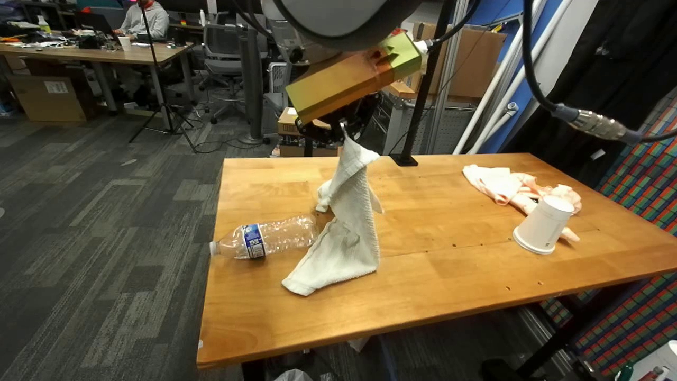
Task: Fold the towel diagonally twice
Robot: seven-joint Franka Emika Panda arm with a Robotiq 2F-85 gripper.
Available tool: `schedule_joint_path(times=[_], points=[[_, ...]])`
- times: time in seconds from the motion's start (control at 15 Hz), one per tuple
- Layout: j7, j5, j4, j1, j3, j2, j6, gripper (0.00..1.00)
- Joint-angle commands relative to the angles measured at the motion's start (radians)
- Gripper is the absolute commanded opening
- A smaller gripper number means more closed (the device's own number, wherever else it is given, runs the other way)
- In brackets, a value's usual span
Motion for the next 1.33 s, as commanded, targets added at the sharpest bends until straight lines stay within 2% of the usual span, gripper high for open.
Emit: schedule_joint_path(times=[0.0, 0.27, 0.53, 0.6, 0.67, 0.73, 0.87, 1.27], points=[[-0.006, 0.175, 0.024, -0.008, 0.017, -0.003, 0.031, 0.02], [-0.018, 0.393, 0.012, -0.011, 0.022, -0.010, 0.066, 0.02], [-0.023, 0.482, 0.010, -0.006, 0.022, -0.002, 0.089, 0.02], [-0.014, 0.492, 0.011, -0.005, 0.021, 0.000, 0.090, 0.05], [-0.019, 0.504, 0.011, -0.005, 0.021, 0.001, 0.092, 0.32], [-0.018, 0.507, 0.011, -0.004, 0.021, 0.002, 0.091, 0.35], [-0.021, 0.525, 0.010, -0.006, 0.020, 0.002, 0.091, 0.47], [-0.027, 0.562, 0.000, -0.010, 0.017, -0.004, 0.106, 0.94]])
